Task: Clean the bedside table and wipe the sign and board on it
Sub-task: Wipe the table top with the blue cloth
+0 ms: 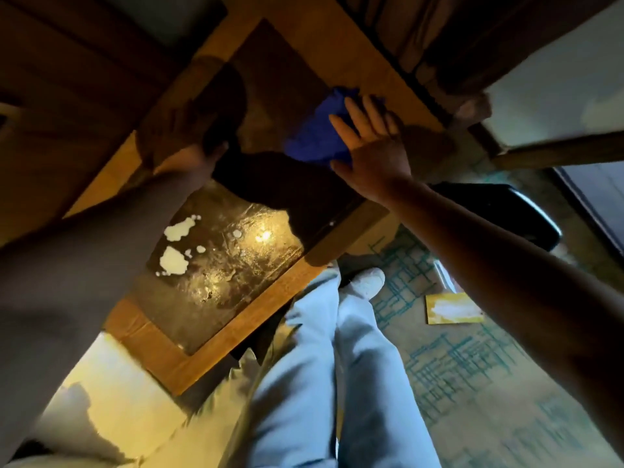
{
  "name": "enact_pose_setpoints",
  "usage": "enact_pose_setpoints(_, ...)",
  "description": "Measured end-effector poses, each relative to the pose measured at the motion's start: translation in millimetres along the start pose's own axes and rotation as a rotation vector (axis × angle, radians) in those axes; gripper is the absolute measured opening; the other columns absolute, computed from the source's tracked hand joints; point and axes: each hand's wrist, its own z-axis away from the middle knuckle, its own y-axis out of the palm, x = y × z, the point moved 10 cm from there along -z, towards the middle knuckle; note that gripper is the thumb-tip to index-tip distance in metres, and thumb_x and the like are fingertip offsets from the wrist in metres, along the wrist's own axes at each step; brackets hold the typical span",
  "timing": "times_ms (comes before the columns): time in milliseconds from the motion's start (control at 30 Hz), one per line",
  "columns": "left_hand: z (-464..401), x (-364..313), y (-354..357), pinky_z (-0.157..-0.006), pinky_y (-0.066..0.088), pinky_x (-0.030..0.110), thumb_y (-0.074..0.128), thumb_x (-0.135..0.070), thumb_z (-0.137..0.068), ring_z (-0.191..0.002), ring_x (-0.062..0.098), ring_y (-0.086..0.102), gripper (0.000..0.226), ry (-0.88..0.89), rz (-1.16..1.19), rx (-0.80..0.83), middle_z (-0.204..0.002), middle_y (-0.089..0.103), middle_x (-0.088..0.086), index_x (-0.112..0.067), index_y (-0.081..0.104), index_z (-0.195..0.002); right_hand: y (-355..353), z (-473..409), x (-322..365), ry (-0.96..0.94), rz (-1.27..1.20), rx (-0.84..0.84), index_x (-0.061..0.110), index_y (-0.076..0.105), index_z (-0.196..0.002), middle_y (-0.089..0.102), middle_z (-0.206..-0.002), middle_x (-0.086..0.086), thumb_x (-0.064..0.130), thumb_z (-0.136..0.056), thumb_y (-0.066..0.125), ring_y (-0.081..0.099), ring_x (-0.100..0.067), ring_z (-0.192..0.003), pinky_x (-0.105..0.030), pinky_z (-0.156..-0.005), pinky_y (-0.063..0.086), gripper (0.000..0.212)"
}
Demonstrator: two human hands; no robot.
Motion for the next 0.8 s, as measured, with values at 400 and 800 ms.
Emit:
enact_pose_setpoints(400, -2, 1, 27, -0.123, 0.007, 0.056, 0.057, -0.045, -0.096, -0.153, 0.037, -0.004, 0.077, 0.031, 0.113, 0.029, -0.168, -0.002, 0.009, -0.034, 0.013, -0.158, 19, -14, 16, 0.138, 0.09, 0.11, 0.025, 0.023, -0.155, 0.011, -0.164, -0.021, 0.052, -0.085, 0.067, 0.012, -0.041, -0.151, -0.06, -0.116, 0.022, 0.087)
enact_pose_setpoints(800, -2, 2, 30, -0.119, 0.002, 0.063, 0.06, -0.042, -0.095, -0.153, 0.037, -0.01, 0.081, 0.057, 0.172, 0.042, -0.168, -0.008, 0.008, -0.036, 0.011, -0.159, -6, -29, 25, 0.145, 0.226, 0.023, 0.017, 0.059, -0.132, 0.057, -0.121, -0.028, 0.015, -0.088, 0.056, 0.055, -0.048, -0.108, -0.053, -0.086, 0.046, 0.044)
